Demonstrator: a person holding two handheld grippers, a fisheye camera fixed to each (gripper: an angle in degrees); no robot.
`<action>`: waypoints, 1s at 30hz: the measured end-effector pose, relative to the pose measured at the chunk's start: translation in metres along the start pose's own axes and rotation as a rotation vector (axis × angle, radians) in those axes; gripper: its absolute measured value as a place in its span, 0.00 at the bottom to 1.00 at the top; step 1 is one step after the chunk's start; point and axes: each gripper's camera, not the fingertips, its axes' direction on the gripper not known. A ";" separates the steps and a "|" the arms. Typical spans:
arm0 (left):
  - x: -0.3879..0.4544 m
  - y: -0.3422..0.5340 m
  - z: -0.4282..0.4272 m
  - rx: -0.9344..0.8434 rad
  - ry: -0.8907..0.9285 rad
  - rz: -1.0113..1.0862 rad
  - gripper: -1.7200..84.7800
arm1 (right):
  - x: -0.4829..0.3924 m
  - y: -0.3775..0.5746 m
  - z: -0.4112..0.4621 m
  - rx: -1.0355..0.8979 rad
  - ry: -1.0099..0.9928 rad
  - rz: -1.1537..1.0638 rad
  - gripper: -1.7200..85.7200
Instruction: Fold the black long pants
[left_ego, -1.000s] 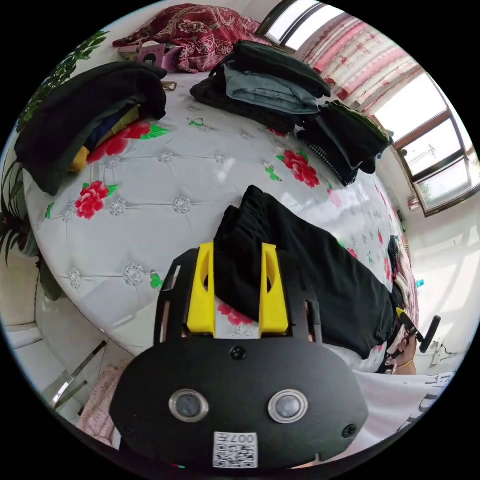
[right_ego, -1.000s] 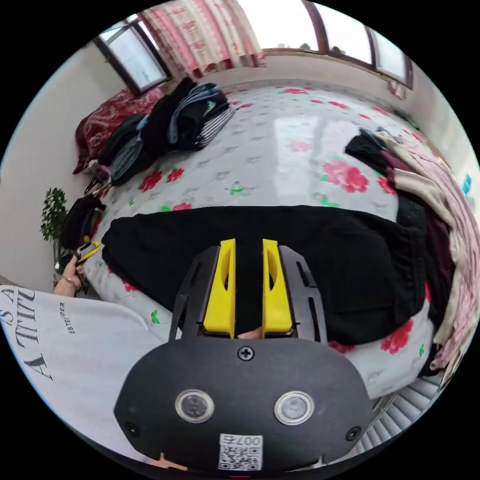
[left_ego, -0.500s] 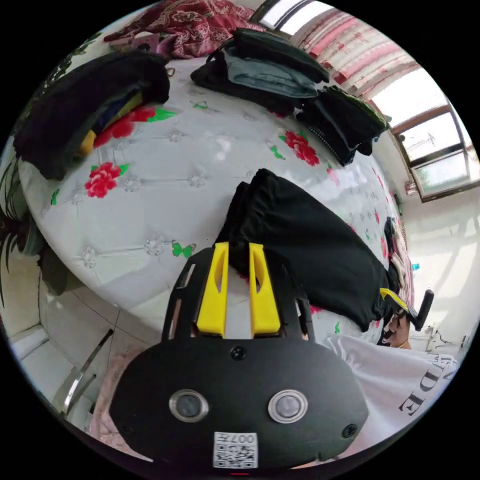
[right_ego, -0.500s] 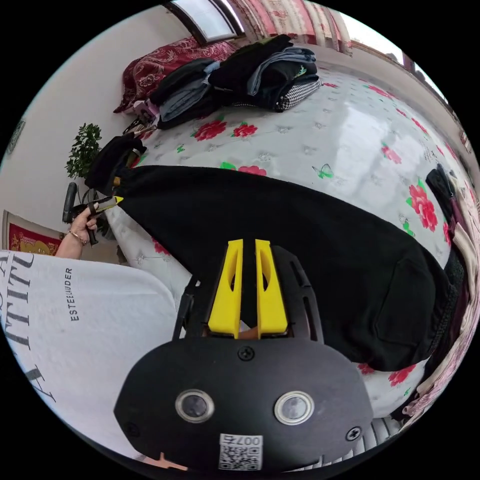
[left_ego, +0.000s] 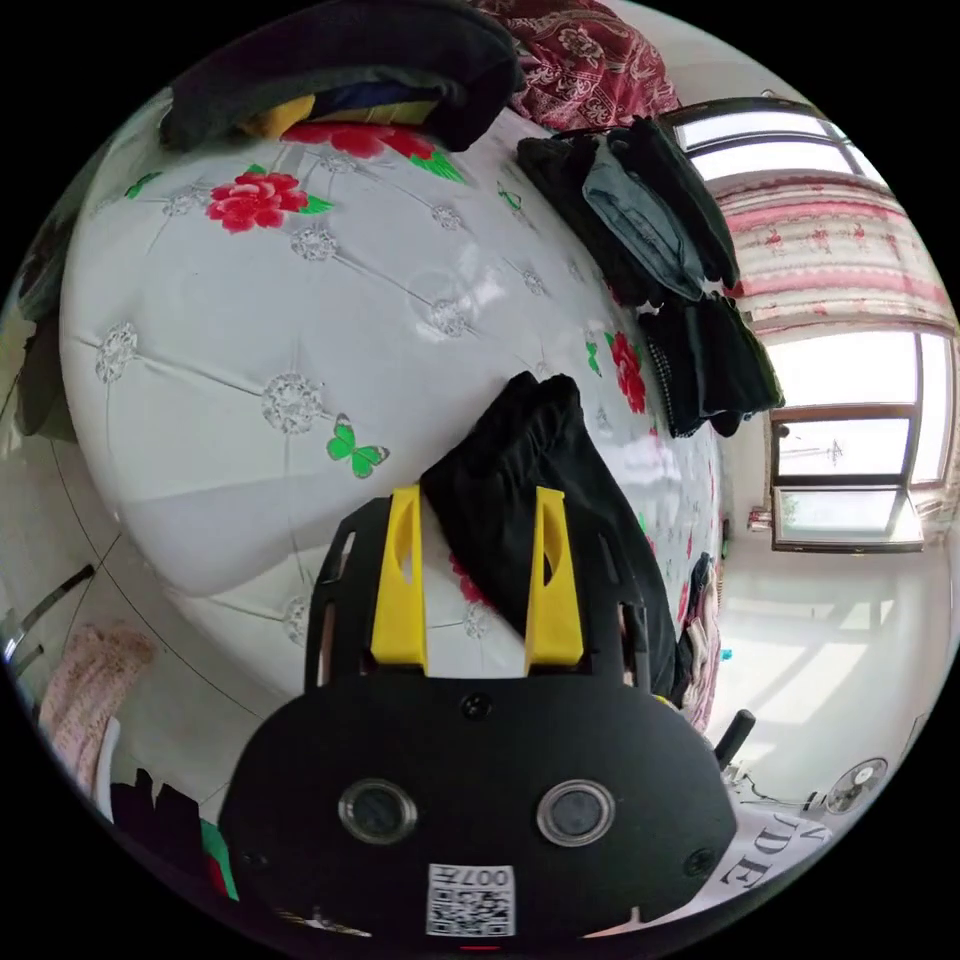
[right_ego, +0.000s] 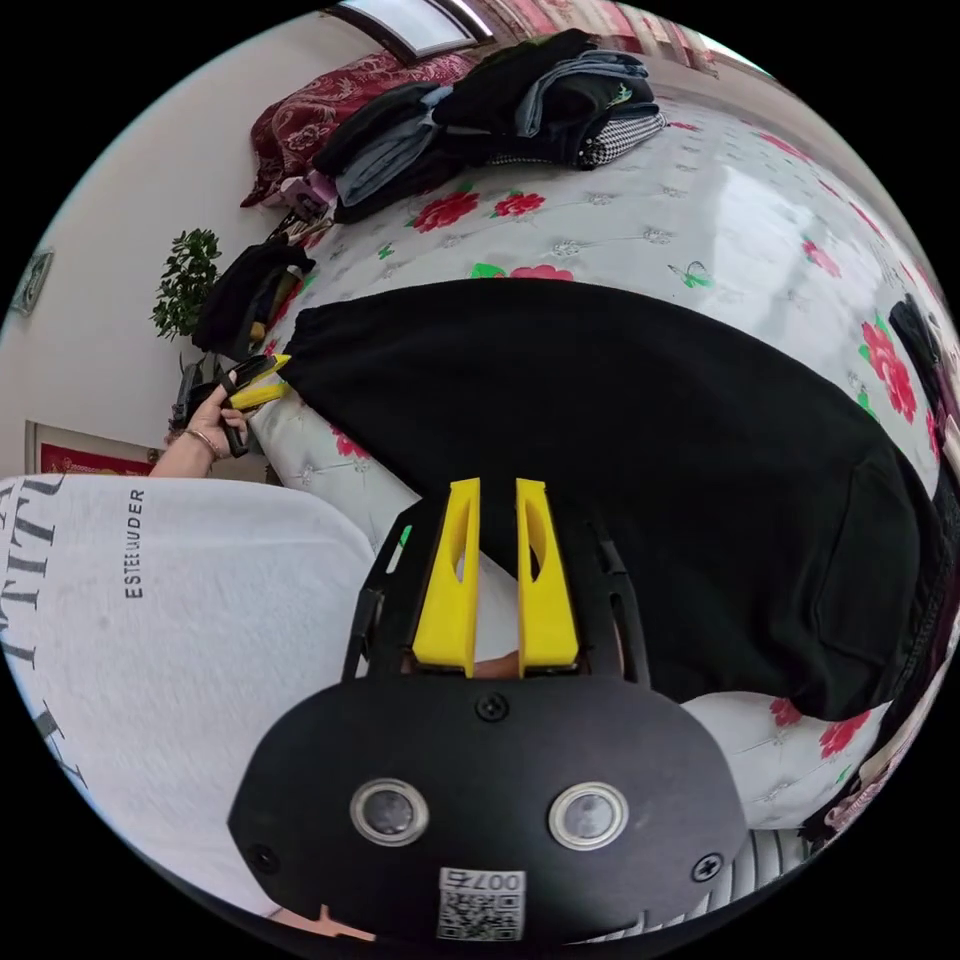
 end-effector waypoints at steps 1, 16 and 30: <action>-0.001 -0.004 0.004 0.015 0.011 -0.020 0.16 | 0.002 0.002 -0.003 0.008 -0.007 0.008 0.10; 0.328 0.121 -0.008 -0.067 0.390 0.970 0.10 | 0.141 0.155 -0.153 0.339 0.038 0.371 0.09; 0.407 0.300 0.226 -0.589 0.112 1.146 0.13 | 0.377 0.382 -0.238 0.768 -0.049 1.108 0.17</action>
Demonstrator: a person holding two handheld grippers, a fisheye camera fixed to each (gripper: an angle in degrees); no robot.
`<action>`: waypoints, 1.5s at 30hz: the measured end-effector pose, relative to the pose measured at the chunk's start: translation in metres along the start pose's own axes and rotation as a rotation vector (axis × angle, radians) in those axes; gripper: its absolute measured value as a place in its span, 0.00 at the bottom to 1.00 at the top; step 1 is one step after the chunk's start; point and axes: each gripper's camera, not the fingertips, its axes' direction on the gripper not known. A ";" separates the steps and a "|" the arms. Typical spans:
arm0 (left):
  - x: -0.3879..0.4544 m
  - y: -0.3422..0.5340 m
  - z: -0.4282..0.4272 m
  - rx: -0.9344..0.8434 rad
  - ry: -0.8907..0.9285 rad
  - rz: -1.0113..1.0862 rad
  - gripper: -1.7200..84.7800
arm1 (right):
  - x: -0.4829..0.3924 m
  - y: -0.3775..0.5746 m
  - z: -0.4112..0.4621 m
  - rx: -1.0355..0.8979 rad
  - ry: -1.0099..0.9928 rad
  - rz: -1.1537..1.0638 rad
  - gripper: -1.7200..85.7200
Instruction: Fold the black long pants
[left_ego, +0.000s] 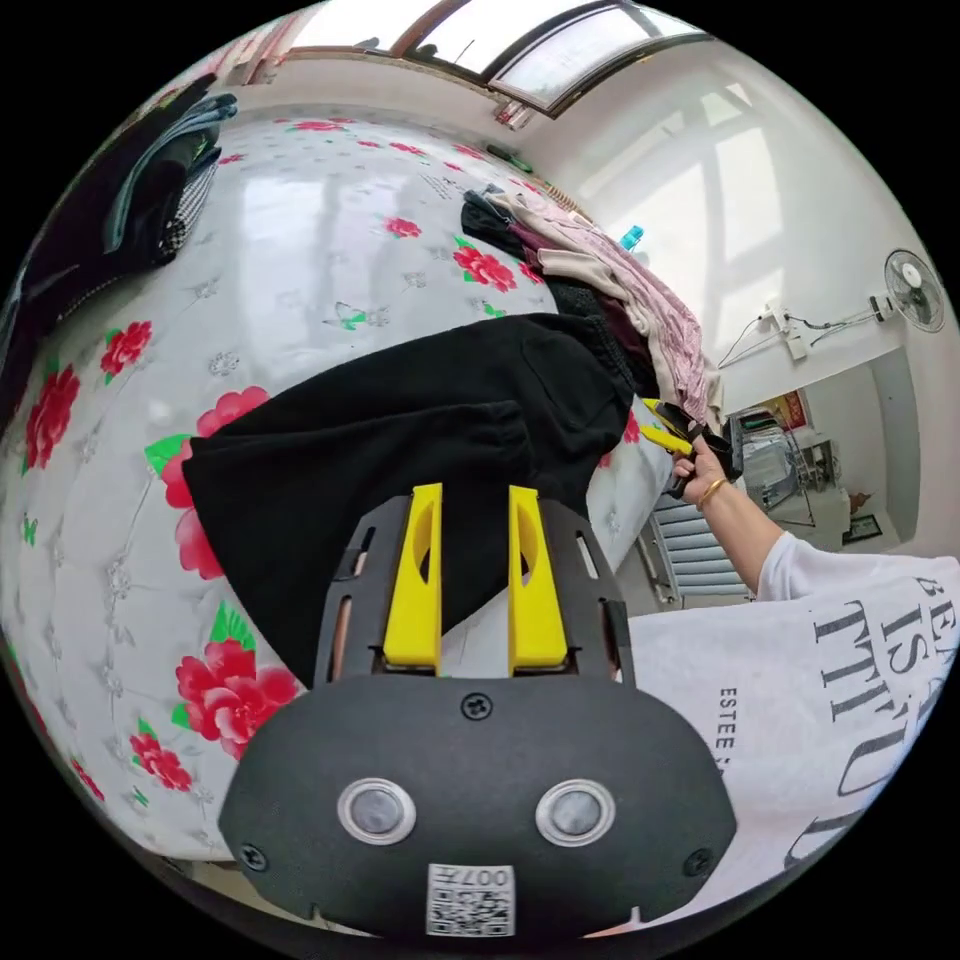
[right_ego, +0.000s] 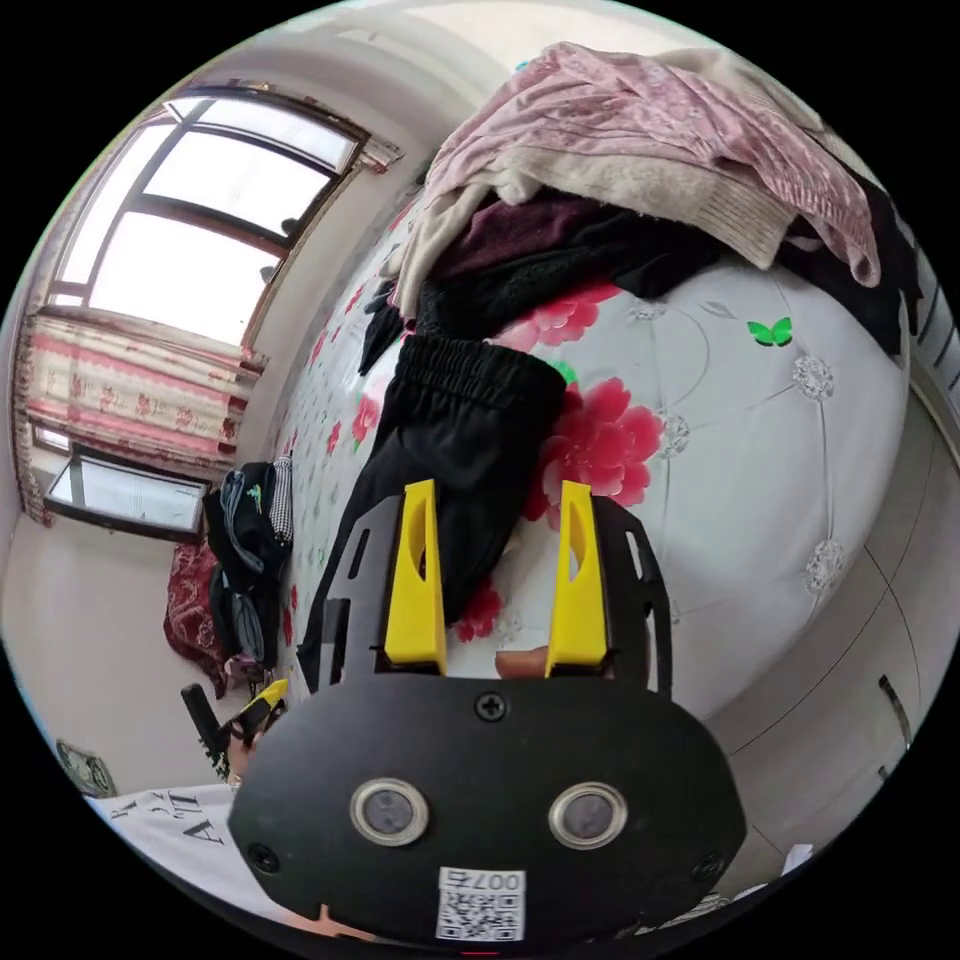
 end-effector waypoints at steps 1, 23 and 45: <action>-0.015 0.010 -0.006 0.012 -0.024 -0.057 0.13 | 0.006 -0.005 0.001 0.004 0.009 0.018 0.17; -0.056 0.015 0.005 0.031 -0.197 -0.034 0.15 | -0.114 -0.028 -0.027 -0.004 0.323 -0.310 0.10; -0.114 0.059 0.005 0.018 -0.277 -0.259 0.13 | -0.312 0.101 0.076 -0.406 -0.049 -0.992 0.09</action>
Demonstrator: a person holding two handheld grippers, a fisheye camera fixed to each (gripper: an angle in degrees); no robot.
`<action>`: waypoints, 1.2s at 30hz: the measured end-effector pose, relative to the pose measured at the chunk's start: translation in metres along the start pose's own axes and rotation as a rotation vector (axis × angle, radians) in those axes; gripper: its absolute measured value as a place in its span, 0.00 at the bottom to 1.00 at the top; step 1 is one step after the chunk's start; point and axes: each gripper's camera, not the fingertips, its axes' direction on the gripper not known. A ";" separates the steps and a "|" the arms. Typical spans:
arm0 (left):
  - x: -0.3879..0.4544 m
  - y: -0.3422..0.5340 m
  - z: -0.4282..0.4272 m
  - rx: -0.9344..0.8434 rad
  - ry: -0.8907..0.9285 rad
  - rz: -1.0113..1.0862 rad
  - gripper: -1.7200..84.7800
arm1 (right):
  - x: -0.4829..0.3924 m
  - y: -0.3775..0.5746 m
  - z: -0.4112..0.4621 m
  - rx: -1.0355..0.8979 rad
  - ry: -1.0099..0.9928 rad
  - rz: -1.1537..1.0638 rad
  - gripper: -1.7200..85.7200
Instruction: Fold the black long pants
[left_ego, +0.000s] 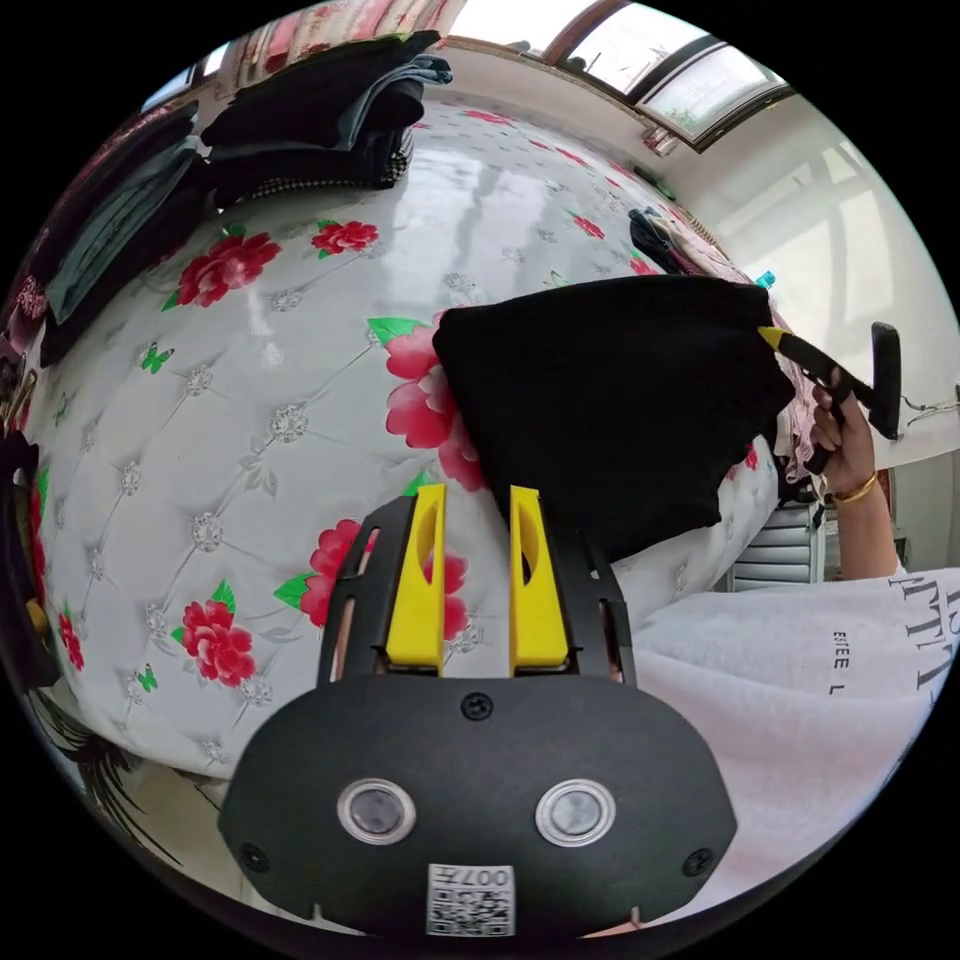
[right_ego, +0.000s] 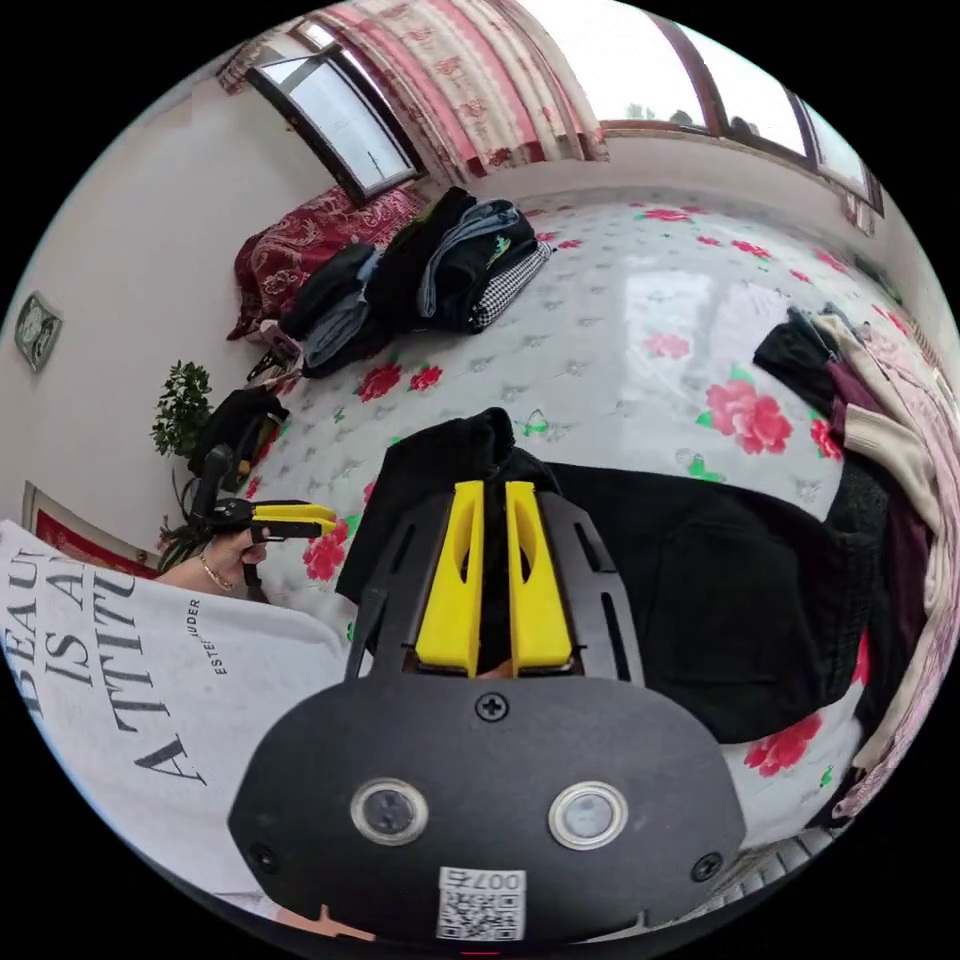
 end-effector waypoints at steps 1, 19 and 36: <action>-0.001 -0.002 0.003 -0.002 0.006 0.003 0.13 | 0.004 -0.002 0.001 -0.004 0.014 0.011 0.10; -0.066 -0.028 0.005 -0.021 0.232 -0.198 0.14 | 0.302 0.260 -0.051 0.364 0.135 1.098 0.16; -0.157 0.009 -0.036 0.101 0.360 -0.350 0.15 | -0.066 0.016 0.045 0.173 -0.009 -0.405 0.05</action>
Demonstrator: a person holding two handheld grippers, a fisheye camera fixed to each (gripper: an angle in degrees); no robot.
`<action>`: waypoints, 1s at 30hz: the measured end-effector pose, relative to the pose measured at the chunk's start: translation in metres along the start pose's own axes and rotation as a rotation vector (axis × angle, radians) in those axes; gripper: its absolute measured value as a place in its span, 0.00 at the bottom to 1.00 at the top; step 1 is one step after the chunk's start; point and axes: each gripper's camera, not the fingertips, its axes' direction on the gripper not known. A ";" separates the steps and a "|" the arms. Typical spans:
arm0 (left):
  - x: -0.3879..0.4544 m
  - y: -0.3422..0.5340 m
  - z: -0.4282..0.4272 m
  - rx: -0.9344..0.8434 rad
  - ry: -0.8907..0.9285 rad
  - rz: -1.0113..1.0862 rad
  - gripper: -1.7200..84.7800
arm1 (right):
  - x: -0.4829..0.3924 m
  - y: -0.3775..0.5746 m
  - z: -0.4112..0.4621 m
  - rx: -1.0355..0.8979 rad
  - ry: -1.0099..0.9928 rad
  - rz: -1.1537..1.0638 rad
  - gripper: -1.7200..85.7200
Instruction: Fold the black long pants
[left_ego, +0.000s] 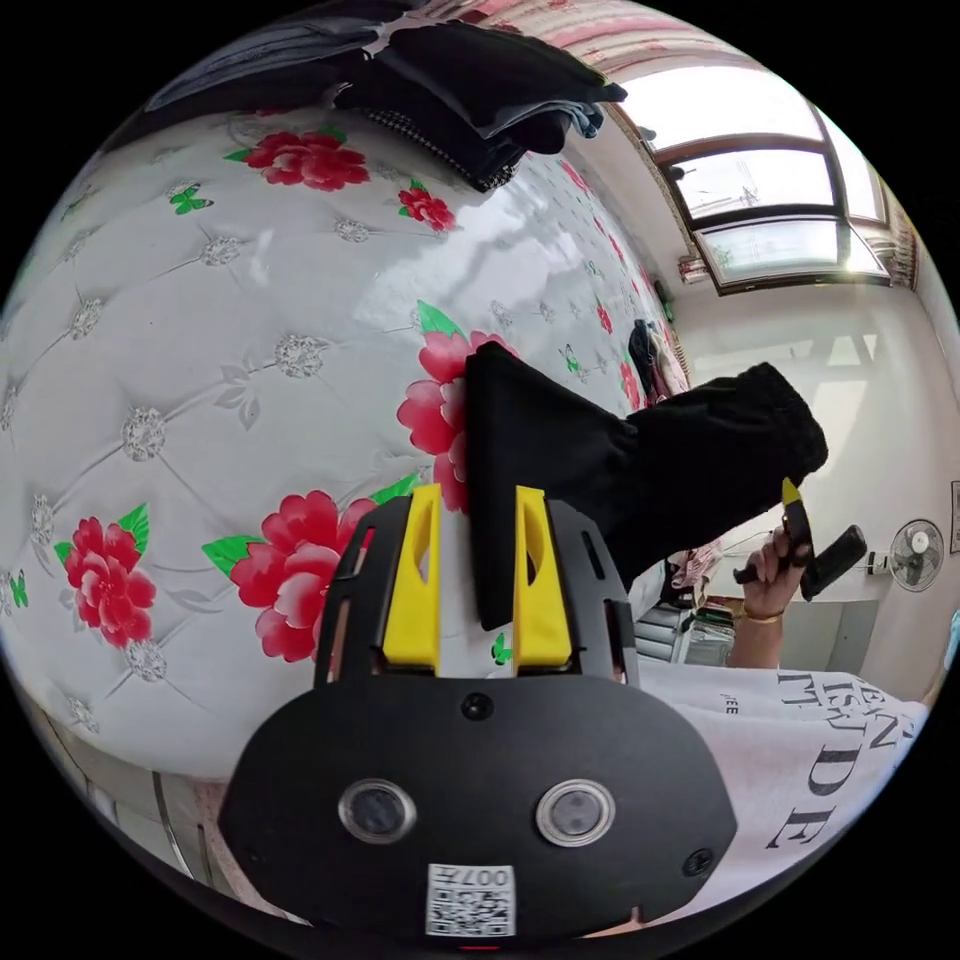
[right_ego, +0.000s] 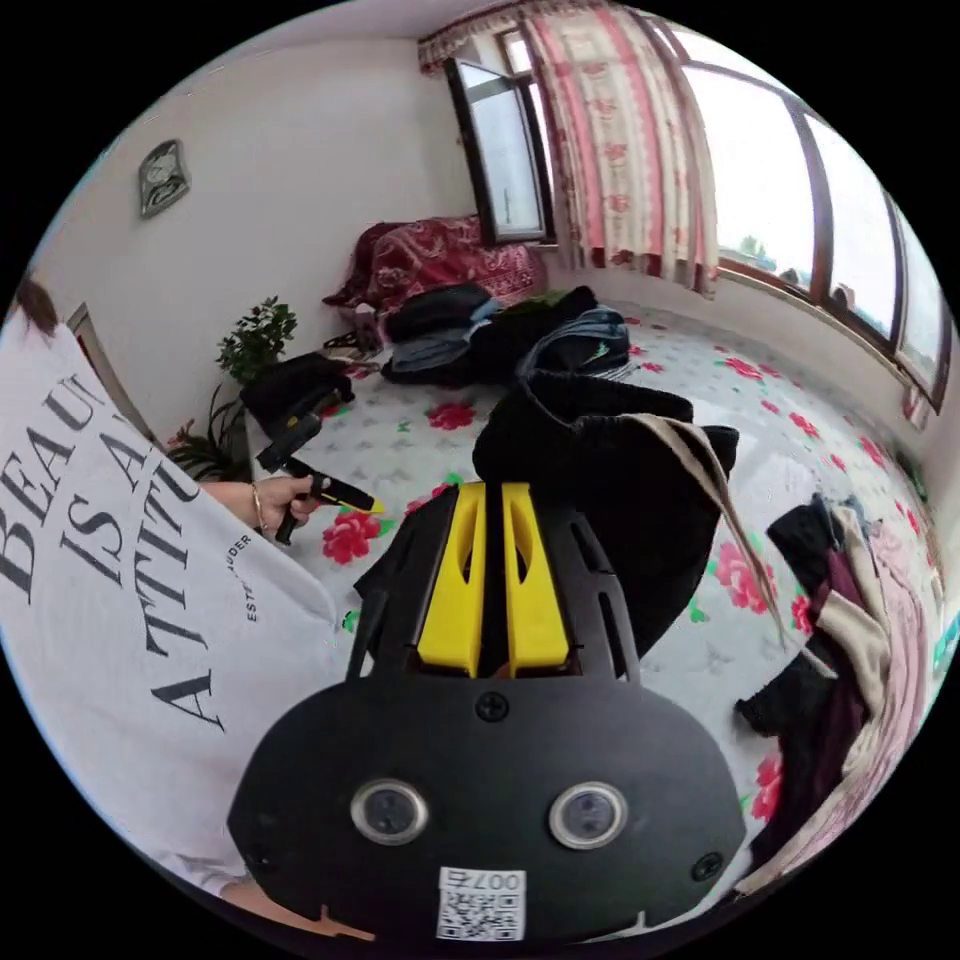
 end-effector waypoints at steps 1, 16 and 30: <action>-0.005 0.001 -0.004 0.001 0.014 -0.002 0.16 | -0.015 -0.002 0.019 -0.027 -0.038 -0.036 0.05; -0.035 -0.010 0.011 -0.152 0.234 0.083 0.23 | 0.137 0.158 0.151 -0.124 -0.183 0.819 0.17; -0.007 -0.022 0.005 -0.195 0.297 0.145 0.09 | 0.192 0.189 0.256 -0.271 -0.352 0.882 0.09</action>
